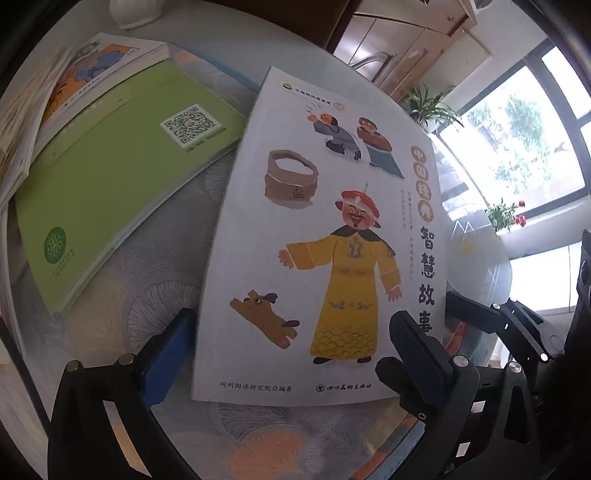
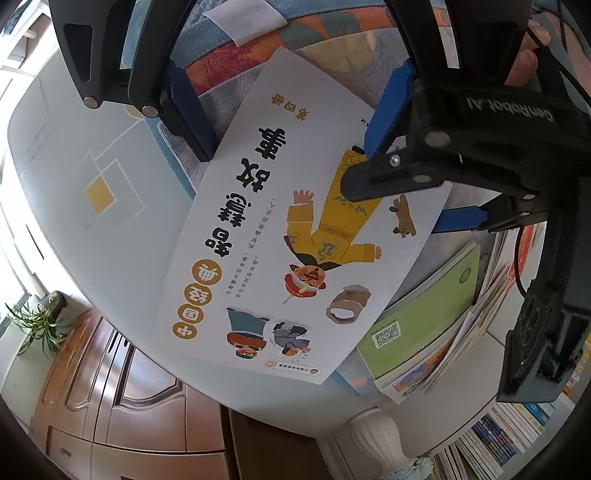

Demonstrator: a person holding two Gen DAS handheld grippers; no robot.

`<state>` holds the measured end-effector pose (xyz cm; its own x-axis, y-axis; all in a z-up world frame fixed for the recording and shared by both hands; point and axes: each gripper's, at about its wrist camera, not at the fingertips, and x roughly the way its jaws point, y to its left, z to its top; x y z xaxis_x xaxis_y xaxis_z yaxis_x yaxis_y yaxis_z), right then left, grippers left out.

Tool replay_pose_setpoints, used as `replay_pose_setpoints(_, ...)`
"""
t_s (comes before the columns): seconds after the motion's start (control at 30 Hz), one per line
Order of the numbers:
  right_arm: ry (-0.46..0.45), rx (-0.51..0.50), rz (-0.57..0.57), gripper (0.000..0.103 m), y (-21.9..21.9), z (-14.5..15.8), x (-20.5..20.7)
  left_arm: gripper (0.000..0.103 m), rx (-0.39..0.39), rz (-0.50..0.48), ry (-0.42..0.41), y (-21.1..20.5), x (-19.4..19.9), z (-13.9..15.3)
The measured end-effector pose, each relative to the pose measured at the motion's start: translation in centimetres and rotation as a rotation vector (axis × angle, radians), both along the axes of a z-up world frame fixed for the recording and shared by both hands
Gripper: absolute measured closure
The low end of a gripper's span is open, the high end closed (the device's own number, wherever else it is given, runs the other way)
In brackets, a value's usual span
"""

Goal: Organize books

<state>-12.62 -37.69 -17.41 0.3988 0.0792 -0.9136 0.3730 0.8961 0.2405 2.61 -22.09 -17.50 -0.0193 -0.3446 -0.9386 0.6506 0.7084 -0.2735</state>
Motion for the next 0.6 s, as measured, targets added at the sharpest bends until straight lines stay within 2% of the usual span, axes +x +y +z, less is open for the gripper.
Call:
replay_pose_setpoints(0.17, -0.003, 0.002, 0.001, 0.021, 0.0, 0.0, -0.1, 0.001, -0.074, 0.096, 0.090, 1.5, 1.6, 0.3)
replay_pose_setpoints(0.27, -0.008, 0.012, -0.003, 0.020, -0.2, 0.0, -0.2, 0.001, -0.094, 0.091, 0.138, 1.9, 2.2, 0.1)
replay_pose_setpoints(0.47, -0.002, -0.007, 0.006, 0.017, 0.1, 0.0, 0.0, 0.001, -0.032, 0.016, 0.097, 0.7, 1.4, -0.1)
replay_pose_setpoints(0.6, 0.001, -0.008, 0.007, 0.016, 0.3, -0.1, 0.1, 0.001, -0.057, 0.026, 0.097, 1.0, 1.4, -0.2)
